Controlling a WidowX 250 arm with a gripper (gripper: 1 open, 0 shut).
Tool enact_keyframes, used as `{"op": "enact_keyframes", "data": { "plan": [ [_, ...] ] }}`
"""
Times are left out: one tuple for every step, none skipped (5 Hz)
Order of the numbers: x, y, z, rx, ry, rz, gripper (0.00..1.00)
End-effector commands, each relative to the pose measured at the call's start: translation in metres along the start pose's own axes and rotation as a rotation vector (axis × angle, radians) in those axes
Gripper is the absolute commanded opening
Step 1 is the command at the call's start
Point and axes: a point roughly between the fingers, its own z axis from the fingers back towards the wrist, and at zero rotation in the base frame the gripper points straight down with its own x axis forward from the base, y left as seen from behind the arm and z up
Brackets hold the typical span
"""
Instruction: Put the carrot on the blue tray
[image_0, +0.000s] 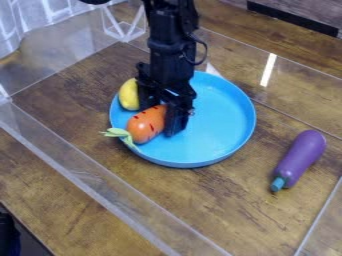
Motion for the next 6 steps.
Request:
{"op": "enact_keyframes", "data": {
  "plan": [
    [0.010, 0.005, 0.050, 0.039, -0.093, 0.015, 1.00],
    [0.016, 0.001, 0.065, 0.045, -0.095, 0.019, 0.00],
    [0.023, -0.005, 0.099, 0.053, -0.130, 0.025, 1.00],
    [0.019, -0.007, 0.123, 0.064, -0.177, 0.028, 1.00],
    [0.014, -0.005, 0.133, 0.067, -0.190, 0.031, 1.00],
    [0.015, -0.008, 0.139, 0.065, -0.194, 0.057, 1.00]
  ]
}}
